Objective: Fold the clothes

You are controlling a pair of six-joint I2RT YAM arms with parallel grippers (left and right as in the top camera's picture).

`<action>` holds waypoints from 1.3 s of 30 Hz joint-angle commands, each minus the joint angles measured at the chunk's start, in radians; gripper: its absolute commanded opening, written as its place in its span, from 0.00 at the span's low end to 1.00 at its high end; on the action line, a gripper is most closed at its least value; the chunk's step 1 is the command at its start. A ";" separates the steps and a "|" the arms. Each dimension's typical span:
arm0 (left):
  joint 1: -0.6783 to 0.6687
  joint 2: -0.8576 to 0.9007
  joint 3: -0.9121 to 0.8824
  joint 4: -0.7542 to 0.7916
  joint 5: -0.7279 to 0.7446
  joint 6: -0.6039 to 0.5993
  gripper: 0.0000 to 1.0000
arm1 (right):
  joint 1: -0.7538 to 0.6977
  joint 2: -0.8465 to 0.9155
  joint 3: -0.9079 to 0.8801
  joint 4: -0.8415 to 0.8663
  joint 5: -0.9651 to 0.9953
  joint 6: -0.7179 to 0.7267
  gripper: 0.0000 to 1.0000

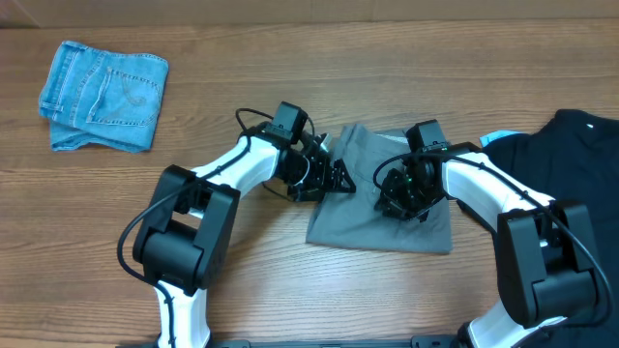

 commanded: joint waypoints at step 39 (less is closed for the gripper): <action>0.220 -0.059 0.356 -0.223 -0.023 0.132 0.04 | 0.005 -0.266 0.090 -0.209 0.040 -0.030 0.25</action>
